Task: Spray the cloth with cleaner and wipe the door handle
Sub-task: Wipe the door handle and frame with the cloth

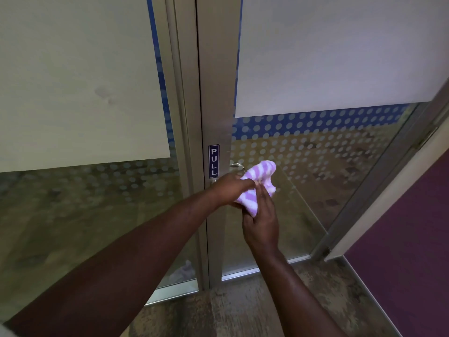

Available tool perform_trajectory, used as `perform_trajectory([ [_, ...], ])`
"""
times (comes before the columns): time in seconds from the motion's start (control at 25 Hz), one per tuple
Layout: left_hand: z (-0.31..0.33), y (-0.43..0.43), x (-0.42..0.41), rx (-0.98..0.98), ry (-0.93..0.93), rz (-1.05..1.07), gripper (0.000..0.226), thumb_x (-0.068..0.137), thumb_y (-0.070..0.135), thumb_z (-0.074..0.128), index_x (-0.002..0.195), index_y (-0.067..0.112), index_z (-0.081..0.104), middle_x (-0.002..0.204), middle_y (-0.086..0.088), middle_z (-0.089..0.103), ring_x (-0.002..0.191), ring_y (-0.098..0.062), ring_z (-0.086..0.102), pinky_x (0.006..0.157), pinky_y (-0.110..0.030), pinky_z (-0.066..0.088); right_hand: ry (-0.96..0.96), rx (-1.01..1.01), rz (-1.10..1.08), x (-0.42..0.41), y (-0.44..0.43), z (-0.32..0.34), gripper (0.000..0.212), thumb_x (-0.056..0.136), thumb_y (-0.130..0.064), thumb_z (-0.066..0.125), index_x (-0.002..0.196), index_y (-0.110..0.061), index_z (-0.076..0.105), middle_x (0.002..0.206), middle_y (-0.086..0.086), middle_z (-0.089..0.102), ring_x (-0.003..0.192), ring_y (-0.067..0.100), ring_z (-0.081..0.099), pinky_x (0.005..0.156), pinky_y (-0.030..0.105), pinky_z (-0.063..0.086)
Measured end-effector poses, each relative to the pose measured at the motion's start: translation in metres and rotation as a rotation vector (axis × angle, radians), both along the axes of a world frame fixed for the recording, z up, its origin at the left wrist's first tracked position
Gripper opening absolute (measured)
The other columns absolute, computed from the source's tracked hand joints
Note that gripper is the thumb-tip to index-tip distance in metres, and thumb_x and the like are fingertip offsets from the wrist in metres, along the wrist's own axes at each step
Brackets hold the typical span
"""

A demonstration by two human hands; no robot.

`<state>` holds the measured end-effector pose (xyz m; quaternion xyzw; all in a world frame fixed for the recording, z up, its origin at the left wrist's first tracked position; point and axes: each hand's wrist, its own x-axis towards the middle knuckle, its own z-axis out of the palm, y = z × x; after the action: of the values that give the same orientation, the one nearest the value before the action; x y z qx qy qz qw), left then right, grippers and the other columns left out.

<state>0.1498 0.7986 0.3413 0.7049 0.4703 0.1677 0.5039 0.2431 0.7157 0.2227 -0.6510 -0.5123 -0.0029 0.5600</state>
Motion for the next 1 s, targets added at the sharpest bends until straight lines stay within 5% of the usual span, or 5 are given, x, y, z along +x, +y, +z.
perform_trajectory([
  [0.12,0.008,0.012,-0.01,-0.002,-0.006,-0.108,0.036,0.104,0.048,0.061,0.102,0.015,0.076,0.093,-0.007,0.077,0.071,-0.011,0.071,0.067,-0.021,0.054,0.073,0.011,-0.069,0.012,0.008,-0.001,0.057,0.087,-0.006,0.054,0.144,-0.009,0.061,0.145,0.005,0.064,0.139,0.022,0.056,0.112,0.037,0.045],
  [0.32,0.024,0.07,-0.047,1.277,0.141,-0.058,0.046,0.105,0.035,0.056,0.146,0.014,0.059,0.153,-0.01,0.056,0.147,-0.027,0.047,0.12,-0.041,0.035,0.408,0.018,-0.267,0.035,0.02,-0.001,0.029,0.095,-0.015,0.058,0.12,-0.021,0.071,0.115,-0.004,0.075,0.114,0.02,0.069,0.087,0.028,0.049],
  [0.44,0.042,0.113,-0.061,1.666,0.337,-0.075,0.062,0.105,0.036,0.049,0.16,0.009,0.037,0.17,-0.018,0.027,0.16,-0.034,0.017,0.129,-0.056,0.016,0.293,-0.064,-0.242,0.046,0.029,-0.003,0.045,0.091,-0.027,0.048,0.132,-0.021,0.067,0.128,-0.005,0.071,0.123,0.014,0.064,0.093,0.023,0.046],
  [0.64,0.047,0.156,-0.074,1.891,0.458,0.002,0.064,0.108,0.034,0.049,0.162,0.004,0.033,0.169,-0.022,0.029,0.157,-0.041,0.026,0.129,-0.059,0.014,-0.073,-0.175,-0.086,0.051,0.056,-0.014,0.067,0.084,0.004,0.065,0.149,-0.007,0.055,0.153,0.009,0.057,0.142,0.026,0.053,0.117,0.042,0.039],
  [1.0,0.037,0.174,-0.068,1.992,0.461,0.09,0.063,0.109,0.036,0.043,0.162,0.005,0.031,0.168,-0.02,0.032,0.156,-0.038,0.026,0.131,-0.051,0.001,-0.566,-0.337,0.054,0.027,0.087,-0.057,0.061,0.074,-0.022,0.076,0.133,-0.012,0.068,0.135,0.009,0.068,0.13,0.035,0.06,0.122,0.055,0.031],
])
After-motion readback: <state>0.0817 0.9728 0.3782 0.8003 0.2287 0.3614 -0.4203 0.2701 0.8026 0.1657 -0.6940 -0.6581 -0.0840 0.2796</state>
